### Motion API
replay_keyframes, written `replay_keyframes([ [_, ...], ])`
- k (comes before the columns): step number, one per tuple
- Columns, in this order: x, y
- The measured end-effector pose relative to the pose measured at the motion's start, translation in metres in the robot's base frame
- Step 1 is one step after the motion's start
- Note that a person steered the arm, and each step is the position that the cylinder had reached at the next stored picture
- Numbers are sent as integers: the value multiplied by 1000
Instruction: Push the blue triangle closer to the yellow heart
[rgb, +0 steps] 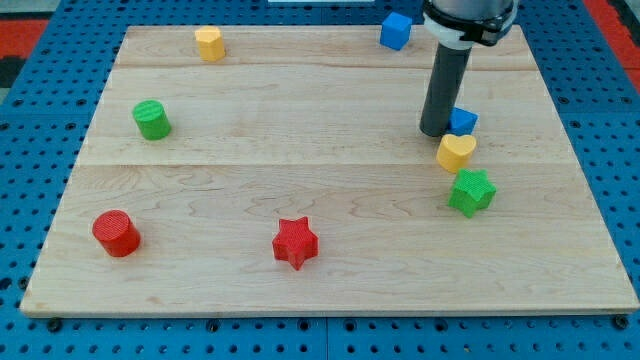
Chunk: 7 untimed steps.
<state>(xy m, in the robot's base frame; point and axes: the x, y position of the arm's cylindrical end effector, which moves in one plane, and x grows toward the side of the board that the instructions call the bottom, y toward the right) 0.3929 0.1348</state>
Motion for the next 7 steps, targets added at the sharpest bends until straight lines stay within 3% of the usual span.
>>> replay_keyframes([
  [2,-53,-38],
  [3,-87,-92],
  [4,-138,-117],
  [5,-185,-118],
  [7,-200,-76],
])
